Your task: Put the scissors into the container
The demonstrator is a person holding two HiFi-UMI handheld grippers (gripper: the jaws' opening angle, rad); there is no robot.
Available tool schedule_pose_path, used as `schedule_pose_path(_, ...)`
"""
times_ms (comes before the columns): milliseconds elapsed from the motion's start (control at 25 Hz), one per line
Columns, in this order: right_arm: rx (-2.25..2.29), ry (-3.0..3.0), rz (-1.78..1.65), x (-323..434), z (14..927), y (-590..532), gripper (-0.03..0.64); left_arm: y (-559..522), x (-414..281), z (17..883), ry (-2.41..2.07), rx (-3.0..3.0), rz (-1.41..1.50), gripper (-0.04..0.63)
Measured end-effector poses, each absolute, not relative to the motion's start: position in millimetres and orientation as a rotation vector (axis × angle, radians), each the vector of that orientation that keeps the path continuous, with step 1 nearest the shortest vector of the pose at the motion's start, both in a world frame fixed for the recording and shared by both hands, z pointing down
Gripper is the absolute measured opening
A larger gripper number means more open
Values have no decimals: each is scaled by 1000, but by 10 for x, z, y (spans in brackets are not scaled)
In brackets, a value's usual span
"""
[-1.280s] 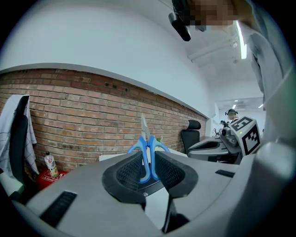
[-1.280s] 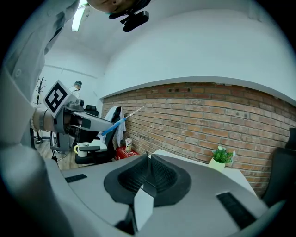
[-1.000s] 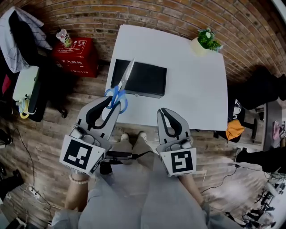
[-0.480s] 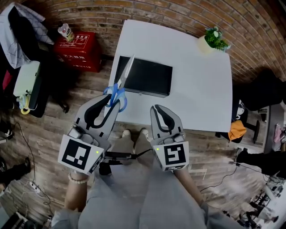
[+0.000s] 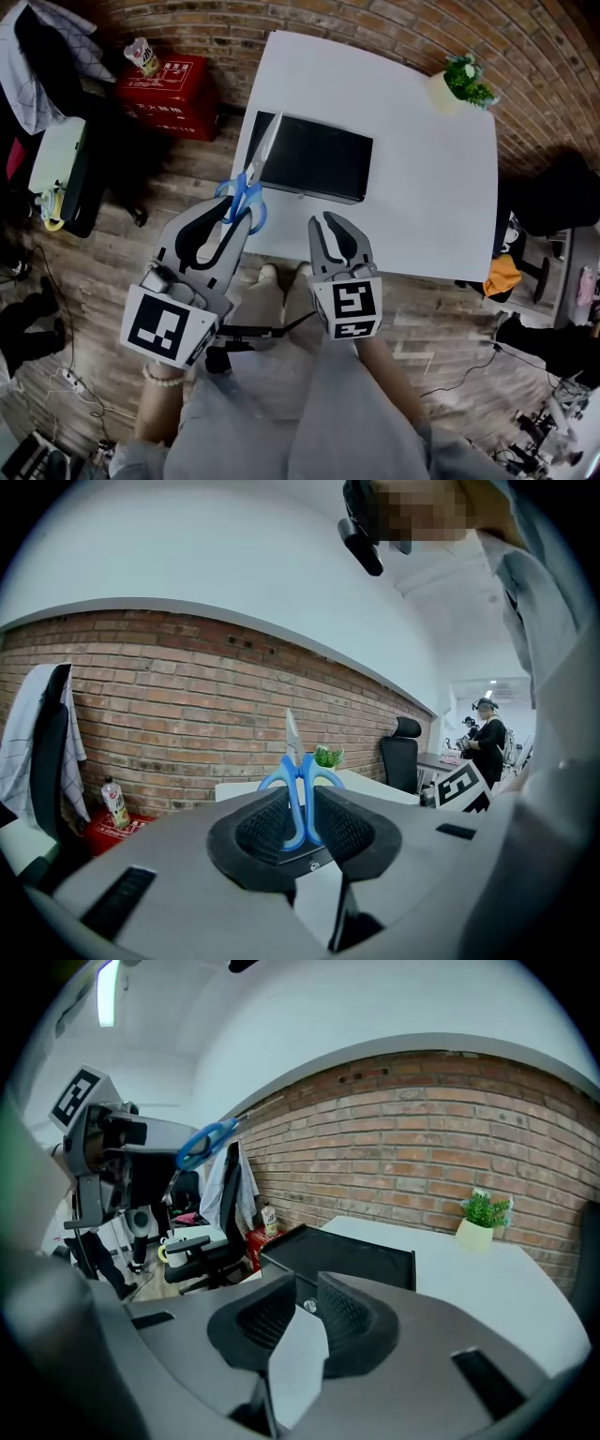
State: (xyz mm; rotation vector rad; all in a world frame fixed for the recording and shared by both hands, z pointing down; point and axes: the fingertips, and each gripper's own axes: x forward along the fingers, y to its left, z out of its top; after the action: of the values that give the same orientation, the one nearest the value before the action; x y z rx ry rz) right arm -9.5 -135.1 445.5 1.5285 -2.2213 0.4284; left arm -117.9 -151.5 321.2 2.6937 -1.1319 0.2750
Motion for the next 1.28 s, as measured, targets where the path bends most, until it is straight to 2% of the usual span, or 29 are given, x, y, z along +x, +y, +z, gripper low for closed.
schedule_pose_path(200, 1525, -2182, 476, -68, 4695, -1424, 52, -1519, -1181, 3325, -1123, 2677, 309, 97)
schedule_pose_path(240, 1521, -2180, 487, -76, 4735, -1448, 61, -1532, -1177, 3329, -1124, 2676, 305, 97)
schedule_pose_path(320, 1506, -2180, 511, -102, 4819, -1494, 119, -1551, -1174, 3352, -1127, 2668, 303, 98)
schedule_pose_path(1280, 1463, -2089, 669, -194, 5559, -1803, 121, -1492, -1312, 3564, -1186, 2572, 350, 97)
